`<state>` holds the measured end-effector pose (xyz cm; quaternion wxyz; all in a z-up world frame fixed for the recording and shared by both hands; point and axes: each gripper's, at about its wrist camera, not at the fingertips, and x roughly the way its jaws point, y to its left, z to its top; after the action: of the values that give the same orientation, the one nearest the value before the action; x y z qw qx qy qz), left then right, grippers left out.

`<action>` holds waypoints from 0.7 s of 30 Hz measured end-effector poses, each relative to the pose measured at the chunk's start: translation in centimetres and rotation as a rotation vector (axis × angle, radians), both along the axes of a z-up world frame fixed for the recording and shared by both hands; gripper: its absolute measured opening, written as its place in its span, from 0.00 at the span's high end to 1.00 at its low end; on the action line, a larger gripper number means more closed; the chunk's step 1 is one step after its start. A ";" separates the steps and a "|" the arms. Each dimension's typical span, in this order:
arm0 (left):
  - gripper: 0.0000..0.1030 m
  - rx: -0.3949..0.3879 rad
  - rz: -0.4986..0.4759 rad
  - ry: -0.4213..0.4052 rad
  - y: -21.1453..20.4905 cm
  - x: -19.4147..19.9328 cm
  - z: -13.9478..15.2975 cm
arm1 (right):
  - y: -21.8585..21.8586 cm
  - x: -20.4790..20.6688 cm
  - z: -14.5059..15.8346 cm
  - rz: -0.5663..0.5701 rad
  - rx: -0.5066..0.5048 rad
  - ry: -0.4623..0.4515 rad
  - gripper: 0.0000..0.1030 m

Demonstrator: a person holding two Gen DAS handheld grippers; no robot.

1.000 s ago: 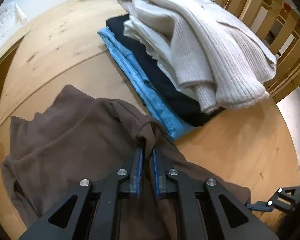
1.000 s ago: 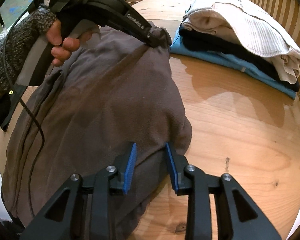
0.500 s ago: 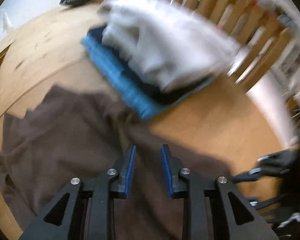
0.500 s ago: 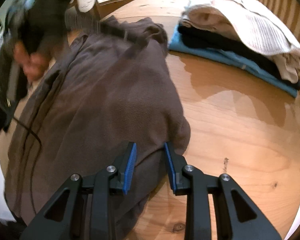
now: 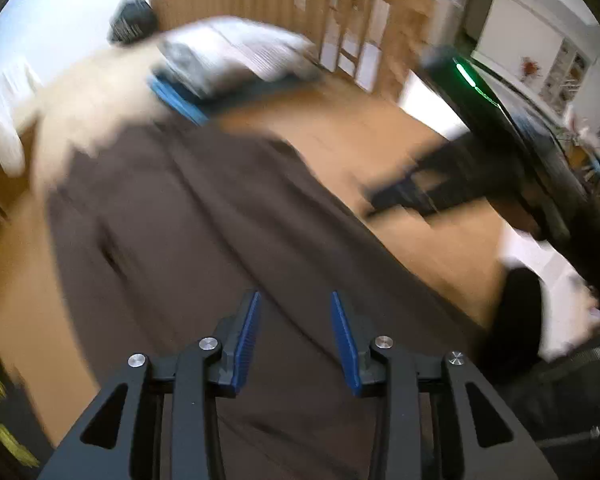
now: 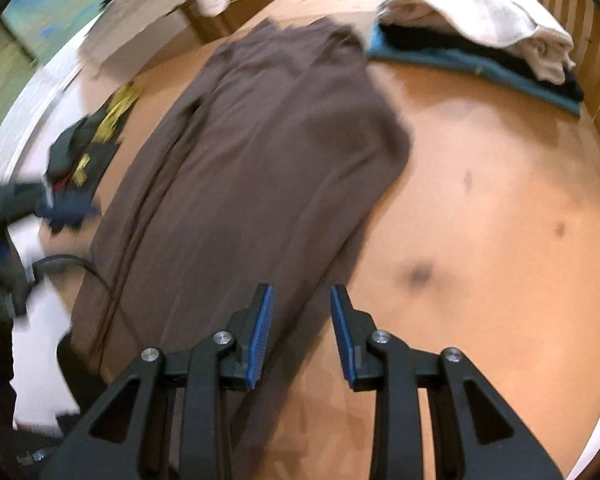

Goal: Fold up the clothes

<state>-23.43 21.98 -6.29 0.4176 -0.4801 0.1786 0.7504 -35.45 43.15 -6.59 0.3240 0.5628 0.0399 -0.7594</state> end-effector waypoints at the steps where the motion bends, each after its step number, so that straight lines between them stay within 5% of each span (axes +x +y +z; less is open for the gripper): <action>1: 0.66 -0.003 -0.007 -0.032 -0.1 2.2 -0.6 | 0.4 1.7 -0.1 0.010 0.001 -0.010 0.71; 5: 0.66 -0.003 0.006 -0.044 -1.0 7.7 -2.1 | 1.8 6.3 0.1 0.017 -0.023 -0.034 0.70; 8: 0.66 0.137 0.100 -0.083 -3.9 7.1 -0.8 | 3.6 7.5 1.4 0.004 -0.113 -0.074 0.70; 11: 0.65 0.212 0.165 -0.058 -7.0 7.6 1.3 | 5.8 8.5 3.6 -0.037 -0.144 -0.010 0.64; 14: 0.64 0.193 0.192 -0.084 -6.7 7.8 0.3 | 6.3 7.8 3.7 -0.090 -0.146 0.011 0.59; 21: 0.64 0.090 0.131 -0.170 -1.4 9.0 -5.1 | 2.5 4.8 -1.2 -0.055 -0.072 -0.050 0.59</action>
<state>-14.43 20.59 -11.44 0.4025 -0.5333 0.0770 0.7400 -30.67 45.67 -7.81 0.3236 0.5707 -0.0111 -0.7546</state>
